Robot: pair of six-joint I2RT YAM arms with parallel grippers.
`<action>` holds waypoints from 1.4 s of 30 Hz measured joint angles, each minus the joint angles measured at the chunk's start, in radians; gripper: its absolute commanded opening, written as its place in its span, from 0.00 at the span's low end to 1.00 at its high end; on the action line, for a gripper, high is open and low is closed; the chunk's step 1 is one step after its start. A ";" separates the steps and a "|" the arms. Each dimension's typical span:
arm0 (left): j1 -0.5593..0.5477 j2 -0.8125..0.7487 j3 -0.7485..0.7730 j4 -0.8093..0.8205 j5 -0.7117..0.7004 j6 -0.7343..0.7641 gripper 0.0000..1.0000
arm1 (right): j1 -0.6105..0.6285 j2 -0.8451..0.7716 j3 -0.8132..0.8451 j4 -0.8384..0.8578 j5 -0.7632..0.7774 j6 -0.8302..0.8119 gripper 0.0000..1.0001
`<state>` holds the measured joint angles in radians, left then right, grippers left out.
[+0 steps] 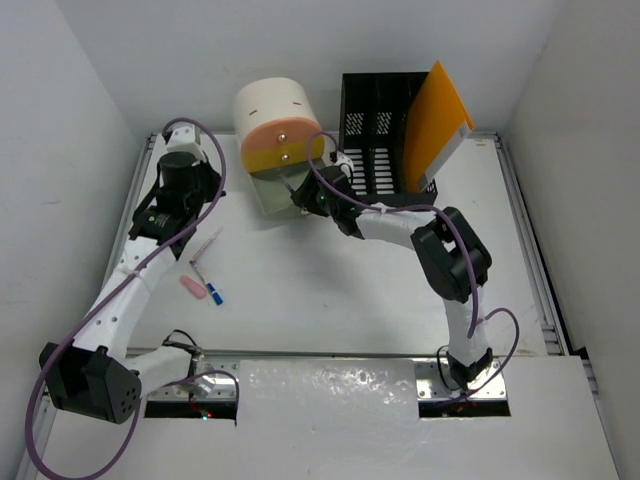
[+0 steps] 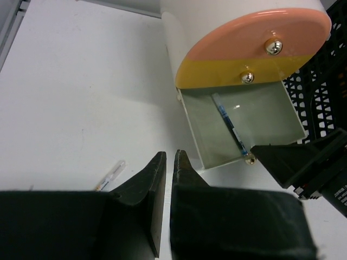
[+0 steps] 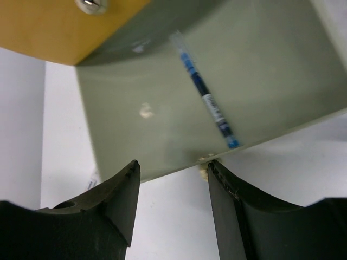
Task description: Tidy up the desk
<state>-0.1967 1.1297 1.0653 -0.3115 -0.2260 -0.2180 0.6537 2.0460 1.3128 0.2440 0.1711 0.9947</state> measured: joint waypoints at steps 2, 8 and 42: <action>0.000 0.000 -0.002 0.000 0.006 0.000 0.03 | -0.003 0.002 0.018 0.013 -0.001 -0.010 0.52; 0.000 0.000 -0.002 -0.001 0.011 0.000 0.03 | -0.010 0.033 0.066 0.061 -0.008 -0.019 0.52; 0.000 -0.011 -0.069 -0.016 0.021 -0.026 0.03 | -0.014 -0.003 0.115 -0.338 -0.104 -0.322 0.20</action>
<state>-0.1967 1.1183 0.9962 -0.3271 -0.2047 -0.2443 0.6392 2.0430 1.4277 -0.0940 0.0669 0.6724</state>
